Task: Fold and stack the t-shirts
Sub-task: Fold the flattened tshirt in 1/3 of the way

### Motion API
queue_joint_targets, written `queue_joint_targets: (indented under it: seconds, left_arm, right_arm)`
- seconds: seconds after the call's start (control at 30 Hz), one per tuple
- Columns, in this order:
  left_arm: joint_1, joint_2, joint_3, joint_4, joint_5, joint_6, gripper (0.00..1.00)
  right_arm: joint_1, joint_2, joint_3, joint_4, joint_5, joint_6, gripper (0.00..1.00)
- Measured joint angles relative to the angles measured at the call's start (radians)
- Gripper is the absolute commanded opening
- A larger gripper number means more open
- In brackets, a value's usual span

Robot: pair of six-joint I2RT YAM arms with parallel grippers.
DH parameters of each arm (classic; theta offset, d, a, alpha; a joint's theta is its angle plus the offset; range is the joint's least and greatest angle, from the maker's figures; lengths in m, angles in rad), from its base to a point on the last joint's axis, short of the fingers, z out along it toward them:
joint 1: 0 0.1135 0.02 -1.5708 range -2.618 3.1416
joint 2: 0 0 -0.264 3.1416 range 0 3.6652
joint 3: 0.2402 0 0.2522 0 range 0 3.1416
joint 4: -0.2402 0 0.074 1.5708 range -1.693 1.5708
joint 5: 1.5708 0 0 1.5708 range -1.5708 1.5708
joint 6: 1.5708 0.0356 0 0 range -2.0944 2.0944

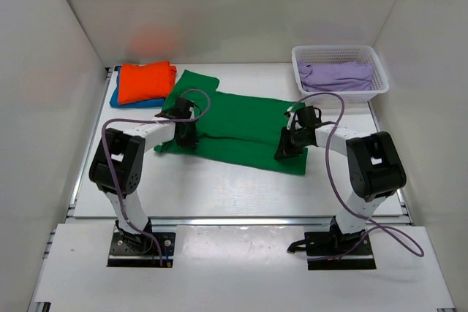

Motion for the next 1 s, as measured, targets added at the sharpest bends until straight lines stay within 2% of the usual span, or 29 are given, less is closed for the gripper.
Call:
queue_joint_targets:
  seconds: [0.3,0.53,0.63,0.67,0.73,0.77,0.93,1.0]
  left_arm:
    - [-0.063,-0.153,-0.170,-0.037,0.015,-0.031,0.15]
    - [-0.083,-0.376,-0.375,-0.106,0.060,-0.056,0.06]
    - [-0.084,-0.450,-0.423,-0.160,0.069,-0.056,0.12]
    - [-0.084,-0.473,-0.434,-0.175,0.071,-0.055,0.13]
    - [-0.077,-0.516,-0.440,-0.208,0.079,-0.055,0.26]
    - [-0.071,-0.539,-0.440,-0.220,0.087,-0.051,0.27]
    - [-0.014,-0.672,-0.399,-0.245,0.178,-0.057,0.20]
    - [0.006,-0.713,-0.360,-0.227,0.224,-0.059,0.20]
  right_arm:
    - [-0.013,-0.113,-0.117,-0.059,-0.011,0.003,0.01]
    - [0.004,-0.204,-0.208,-0.134,-0.026,0.008,0.01]
    - [0.010,-0.252,-0.251,-0.158,-0.028,0.012,0.02]
    - [0.011,-0.270,-0.265,-0.169,-0.028,0.015,0.01]
    - [0.018,-0.306,-0.288,-0.195,-0.022,0.022,0.01]
    - [0.026,-0.328,-0.299,-0.210,-0.015,0.026,0.00]
    - [0.026,-0.463,-0.318,-0.279,0.003,0.033,0.04]
    - [-0.008,-0.504,-0.296,-0.283,0.002,0.028,0.12]
